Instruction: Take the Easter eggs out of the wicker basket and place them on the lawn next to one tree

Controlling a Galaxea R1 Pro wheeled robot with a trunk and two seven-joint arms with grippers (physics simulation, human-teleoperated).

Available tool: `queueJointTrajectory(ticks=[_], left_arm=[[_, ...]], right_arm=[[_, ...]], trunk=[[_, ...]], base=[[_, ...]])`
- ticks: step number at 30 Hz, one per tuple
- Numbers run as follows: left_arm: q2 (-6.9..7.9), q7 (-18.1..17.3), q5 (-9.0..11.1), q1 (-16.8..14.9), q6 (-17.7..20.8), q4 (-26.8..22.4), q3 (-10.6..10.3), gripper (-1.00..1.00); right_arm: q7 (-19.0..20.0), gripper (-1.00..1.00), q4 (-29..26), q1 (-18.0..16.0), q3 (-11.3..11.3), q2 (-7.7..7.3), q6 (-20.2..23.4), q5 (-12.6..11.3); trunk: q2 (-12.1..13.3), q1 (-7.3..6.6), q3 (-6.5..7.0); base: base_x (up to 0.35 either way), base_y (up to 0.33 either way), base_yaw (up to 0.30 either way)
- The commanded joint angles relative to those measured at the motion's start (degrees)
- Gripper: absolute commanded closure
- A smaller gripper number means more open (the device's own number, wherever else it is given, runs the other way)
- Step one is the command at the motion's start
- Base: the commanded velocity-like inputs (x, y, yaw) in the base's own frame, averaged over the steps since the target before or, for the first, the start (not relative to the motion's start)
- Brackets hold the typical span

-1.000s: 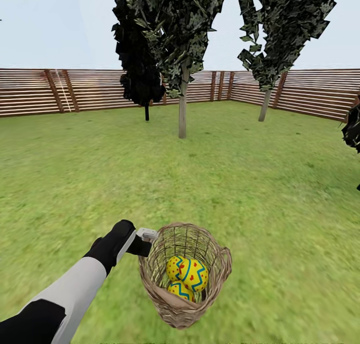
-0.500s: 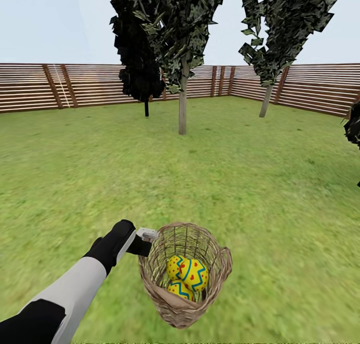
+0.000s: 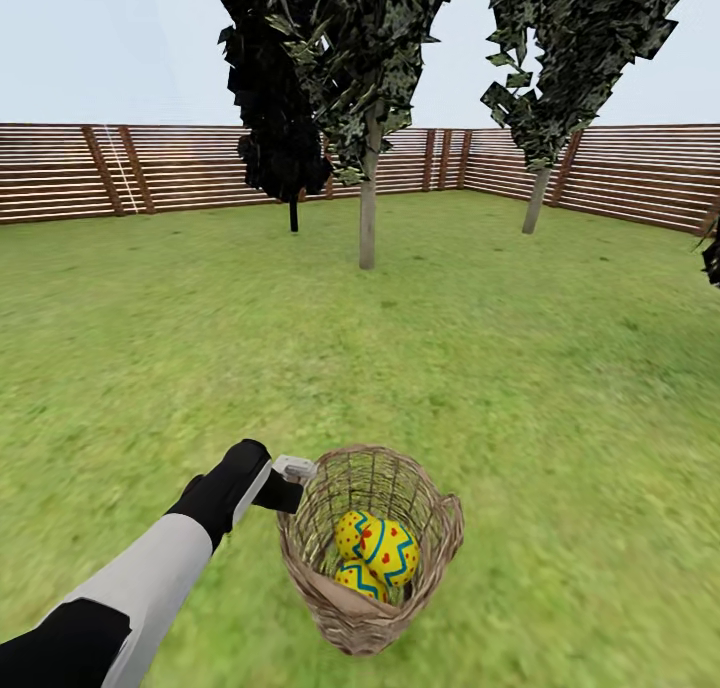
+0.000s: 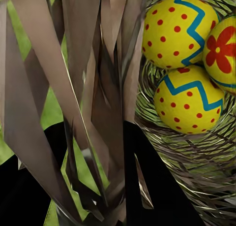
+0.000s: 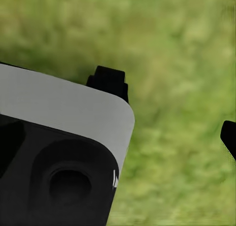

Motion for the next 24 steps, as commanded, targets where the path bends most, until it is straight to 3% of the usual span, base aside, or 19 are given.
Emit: queueJointTrajectory(ticks=[1,24], left_arm=[[0.02,0.1,0.9,0.0,0.2,-0.1,-0.2,1.0],[-0.04,0.1,0.9,0.0,0.3,0.0,-0.2,1.0]], right_arm=[[0.1,-1.0,0.1,0.0,-0.5,-0.03,0.1,0.5],[0.0,-1.0,0.0,0.2,-0.6,-0.11,-1.3,0.4]], trunk=[[0.0,0.02,-0.05],[0.0,0.02,0.11]], base=[[0.28,0.135,0.0],[0.28,0.135,0.0]])
